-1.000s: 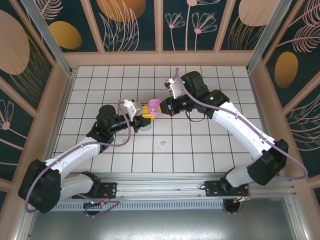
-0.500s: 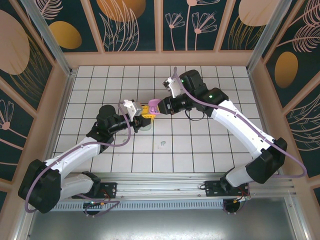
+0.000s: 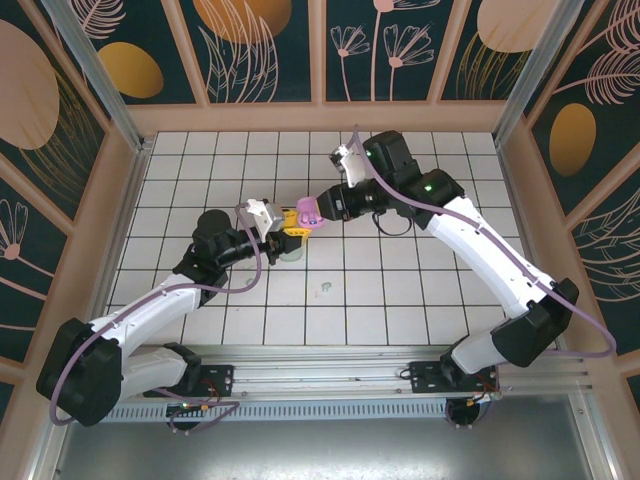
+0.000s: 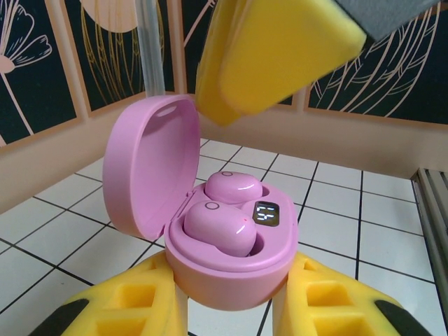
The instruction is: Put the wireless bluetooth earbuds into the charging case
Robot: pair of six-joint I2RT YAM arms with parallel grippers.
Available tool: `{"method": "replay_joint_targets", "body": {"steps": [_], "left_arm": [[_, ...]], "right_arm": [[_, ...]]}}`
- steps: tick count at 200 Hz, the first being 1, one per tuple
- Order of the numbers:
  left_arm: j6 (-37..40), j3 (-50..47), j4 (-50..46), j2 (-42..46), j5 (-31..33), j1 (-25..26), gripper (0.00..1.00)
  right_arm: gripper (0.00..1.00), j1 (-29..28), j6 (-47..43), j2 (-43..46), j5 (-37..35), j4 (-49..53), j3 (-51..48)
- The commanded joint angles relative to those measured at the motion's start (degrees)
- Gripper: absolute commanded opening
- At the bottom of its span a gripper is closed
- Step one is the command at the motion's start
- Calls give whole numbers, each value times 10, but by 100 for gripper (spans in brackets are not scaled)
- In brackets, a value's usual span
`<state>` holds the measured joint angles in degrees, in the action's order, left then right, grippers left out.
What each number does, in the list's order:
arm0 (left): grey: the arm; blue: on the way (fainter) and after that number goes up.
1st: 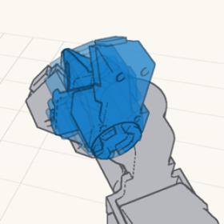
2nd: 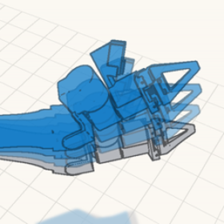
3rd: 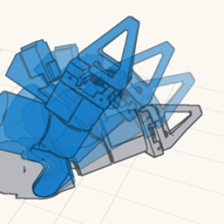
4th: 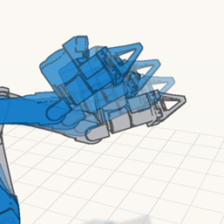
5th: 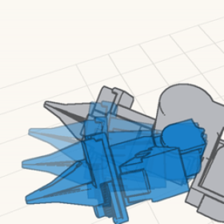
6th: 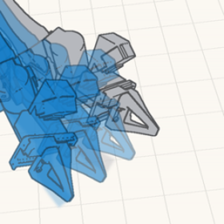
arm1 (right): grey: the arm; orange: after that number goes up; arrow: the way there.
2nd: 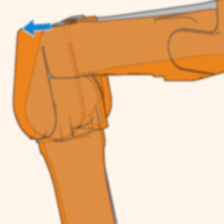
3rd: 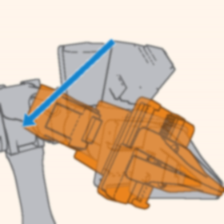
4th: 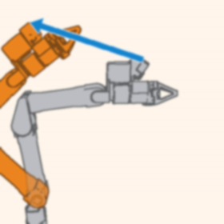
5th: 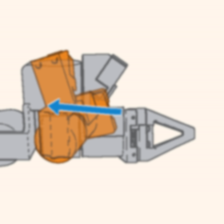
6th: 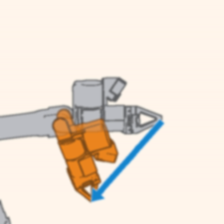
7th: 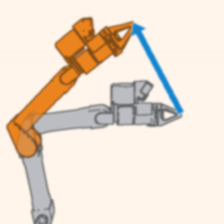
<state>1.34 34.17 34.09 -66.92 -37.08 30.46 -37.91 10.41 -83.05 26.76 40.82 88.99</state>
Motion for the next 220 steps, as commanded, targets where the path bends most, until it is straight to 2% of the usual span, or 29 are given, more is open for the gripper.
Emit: {"method": "replay_joint_targets", "body": {"steps": [1,32,114,169,220], "left_arm": [[-2,4,25,1,-24,4,0],[-7,-3,44,5,-31,4,0],[-35,4,66,-1,-47,4,0],[-45,13,68,-19,-44,3,0],[-52,14,74,-19,-32,4,0]], "right_arm": [[33,21,6,29,-4,-33,7],[33,40,26,17,25,-62,8],[30,40,40,-55,95,-69,40],[29,33,46,-37,102,-63,0],[29,36,58,32,71,-84,-65]]}}
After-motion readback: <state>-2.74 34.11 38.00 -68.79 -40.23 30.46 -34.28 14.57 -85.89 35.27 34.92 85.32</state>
